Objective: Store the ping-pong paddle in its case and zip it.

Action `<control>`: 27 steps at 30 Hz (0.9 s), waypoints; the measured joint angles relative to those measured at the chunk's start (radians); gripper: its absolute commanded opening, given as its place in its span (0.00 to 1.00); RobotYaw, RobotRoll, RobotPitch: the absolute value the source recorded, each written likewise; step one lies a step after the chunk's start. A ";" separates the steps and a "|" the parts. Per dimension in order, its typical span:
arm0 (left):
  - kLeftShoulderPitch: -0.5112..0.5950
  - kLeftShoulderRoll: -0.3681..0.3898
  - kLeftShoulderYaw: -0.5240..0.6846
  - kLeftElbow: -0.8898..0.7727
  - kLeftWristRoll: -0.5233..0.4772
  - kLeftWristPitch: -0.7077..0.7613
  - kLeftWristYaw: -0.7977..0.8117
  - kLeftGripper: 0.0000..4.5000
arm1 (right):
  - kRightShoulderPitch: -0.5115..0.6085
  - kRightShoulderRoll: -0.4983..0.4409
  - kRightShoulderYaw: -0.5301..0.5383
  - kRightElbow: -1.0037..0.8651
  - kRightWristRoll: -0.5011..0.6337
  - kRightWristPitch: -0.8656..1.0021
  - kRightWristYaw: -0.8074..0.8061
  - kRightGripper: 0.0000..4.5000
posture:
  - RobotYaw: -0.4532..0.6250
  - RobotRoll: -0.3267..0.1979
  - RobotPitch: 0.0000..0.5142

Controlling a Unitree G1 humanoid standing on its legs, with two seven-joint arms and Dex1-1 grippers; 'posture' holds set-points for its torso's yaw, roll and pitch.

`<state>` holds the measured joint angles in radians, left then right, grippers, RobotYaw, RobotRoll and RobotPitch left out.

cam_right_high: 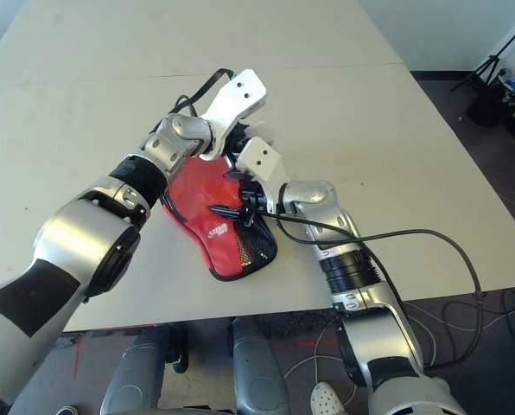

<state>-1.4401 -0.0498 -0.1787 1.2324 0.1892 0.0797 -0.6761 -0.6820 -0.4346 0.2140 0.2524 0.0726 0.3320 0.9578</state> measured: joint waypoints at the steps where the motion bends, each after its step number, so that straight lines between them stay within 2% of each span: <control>1: 0.000 0.000 0.003 -0.007 -0.002 0.002 -0.005 0.79 | 0.000 0.001 0.000 0.001 0.000 0.000 -0.002 1.00 | 0.33 0.62 0.47; 4: -0.002 -0.009 0.009 -0.024 -0.013 0.015 -0.021 0.99 | -0.002 0.009 0.001 0.005 0.000 -0.003 -0.005 1.00 | 0.34 0.62 0.47; 15: -0.019 0.021 0.046 -0.025 -0.041 0.054 -0.033 0.99 | -0.005 0.016 0.001 0.016 -0.001 -0.009 -0.009 1.00 | 0.34 0.62 0.47; 20: -0.105 0.089 0.085 -0.054 -0.066 0.044 -0.004 0.99 | -0.004 0.021 0.001 0.019 -0.001 -0.010 -0.012 1.00 | 0.35 0.62 0.47; 27: -0.106 0.236 0.096 -0.055 -0.069 0.041 0.008 0.99 | -0.004 0.024 0.002 0.022 -0.001 -0.013 -0.012 1.00 | 0.36 0.62 0.48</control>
<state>-1.5466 0.1865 -0.0822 1.1770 0.1201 0.1208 -0.6681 -0.6865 -0.4101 0.2158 0.2746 0.0719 0.3191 0.9454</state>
